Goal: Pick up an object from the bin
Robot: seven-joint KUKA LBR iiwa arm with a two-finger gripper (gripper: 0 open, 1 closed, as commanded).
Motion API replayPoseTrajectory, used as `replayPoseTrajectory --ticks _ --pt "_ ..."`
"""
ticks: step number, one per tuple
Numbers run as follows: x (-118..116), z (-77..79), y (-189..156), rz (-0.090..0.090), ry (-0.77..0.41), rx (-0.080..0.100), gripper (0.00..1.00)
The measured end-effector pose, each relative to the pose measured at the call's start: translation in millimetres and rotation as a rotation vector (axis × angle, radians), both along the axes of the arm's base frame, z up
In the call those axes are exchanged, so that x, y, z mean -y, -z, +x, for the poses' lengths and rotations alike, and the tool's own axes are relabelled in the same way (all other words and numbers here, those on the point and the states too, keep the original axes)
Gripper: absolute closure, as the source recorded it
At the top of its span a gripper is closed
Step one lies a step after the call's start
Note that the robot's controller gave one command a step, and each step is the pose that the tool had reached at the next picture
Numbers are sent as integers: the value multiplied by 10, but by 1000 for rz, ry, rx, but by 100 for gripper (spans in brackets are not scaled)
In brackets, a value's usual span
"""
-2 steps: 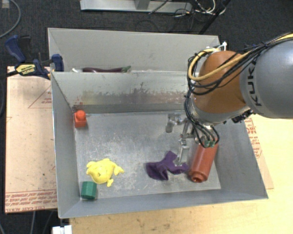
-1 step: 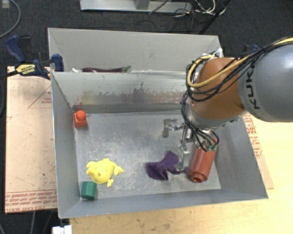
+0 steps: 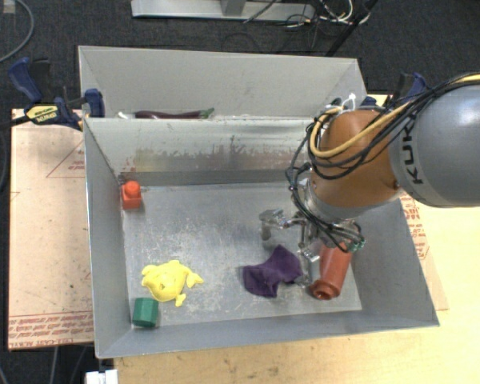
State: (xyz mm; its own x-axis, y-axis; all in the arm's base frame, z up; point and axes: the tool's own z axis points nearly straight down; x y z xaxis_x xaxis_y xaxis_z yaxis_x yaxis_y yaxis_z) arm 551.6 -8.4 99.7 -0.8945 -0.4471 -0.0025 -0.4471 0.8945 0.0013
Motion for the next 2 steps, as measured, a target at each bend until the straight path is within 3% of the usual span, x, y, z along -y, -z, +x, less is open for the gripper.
replayPoseTrajectory --ticks 1,2 --pt "-379 -222 202 0 -252 5 100" --pt "-379 -223 202 0 -252 5 100"
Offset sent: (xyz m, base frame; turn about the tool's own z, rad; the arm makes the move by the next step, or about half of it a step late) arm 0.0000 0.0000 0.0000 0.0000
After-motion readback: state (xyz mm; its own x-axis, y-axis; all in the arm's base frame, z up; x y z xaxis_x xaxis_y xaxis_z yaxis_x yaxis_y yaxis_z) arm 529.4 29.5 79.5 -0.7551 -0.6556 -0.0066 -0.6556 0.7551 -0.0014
